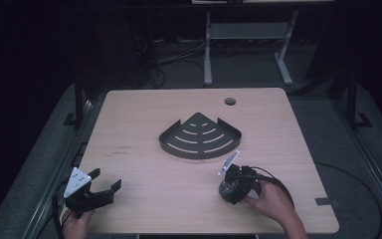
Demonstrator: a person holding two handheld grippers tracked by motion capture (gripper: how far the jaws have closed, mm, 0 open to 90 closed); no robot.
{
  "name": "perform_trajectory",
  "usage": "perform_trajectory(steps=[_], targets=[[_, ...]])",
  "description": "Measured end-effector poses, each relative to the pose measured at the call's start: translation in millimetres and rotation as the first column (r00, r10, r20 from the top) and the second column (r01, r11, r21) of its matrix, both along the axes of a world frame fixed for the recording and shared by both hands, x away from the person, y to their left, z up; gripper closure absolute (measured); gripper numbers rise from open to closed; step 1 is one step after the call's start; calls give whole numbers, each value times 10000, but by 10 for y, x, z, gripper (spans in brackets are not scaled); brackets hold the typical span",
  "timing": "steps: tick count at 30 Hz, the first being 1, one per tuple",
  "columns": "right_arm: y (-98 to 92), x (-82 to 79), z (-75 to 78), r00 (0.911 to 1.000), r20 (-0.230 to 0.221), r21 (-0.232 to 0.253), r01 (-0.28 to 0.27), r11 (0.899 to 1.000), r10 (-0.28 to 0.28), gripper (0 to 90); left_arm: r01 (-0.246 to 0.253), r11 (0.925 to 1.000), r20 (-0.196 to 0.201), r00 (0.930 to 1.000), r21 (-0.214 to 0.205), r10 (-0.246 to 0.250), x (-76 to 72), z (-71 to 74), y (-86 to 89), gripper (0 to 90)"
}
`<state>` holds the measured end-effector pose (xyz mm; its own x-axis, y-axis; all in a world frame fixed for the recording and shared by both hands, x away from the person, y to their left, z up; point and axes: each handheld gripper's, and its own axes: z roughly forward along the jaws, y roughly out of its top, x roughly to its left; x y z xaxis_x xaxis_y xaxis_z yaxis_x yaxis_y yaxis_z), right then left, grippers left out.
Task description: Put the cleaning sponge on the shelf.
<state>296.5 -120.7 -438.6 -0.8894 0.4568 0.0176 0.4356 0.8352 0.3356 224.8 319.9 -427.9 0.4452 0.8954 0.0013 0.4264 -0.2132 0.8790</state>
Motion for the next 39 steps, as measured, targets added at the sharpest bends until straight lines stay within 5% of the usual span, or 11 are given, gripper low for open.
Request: perform_trajectory(steps=[39], targets=[[18, 167, 407, 9995, -166, 428, -275, 9987, 282, 304, 49, 10000, 64, 10000, -33, -49, -6, 15, -21, 134]])
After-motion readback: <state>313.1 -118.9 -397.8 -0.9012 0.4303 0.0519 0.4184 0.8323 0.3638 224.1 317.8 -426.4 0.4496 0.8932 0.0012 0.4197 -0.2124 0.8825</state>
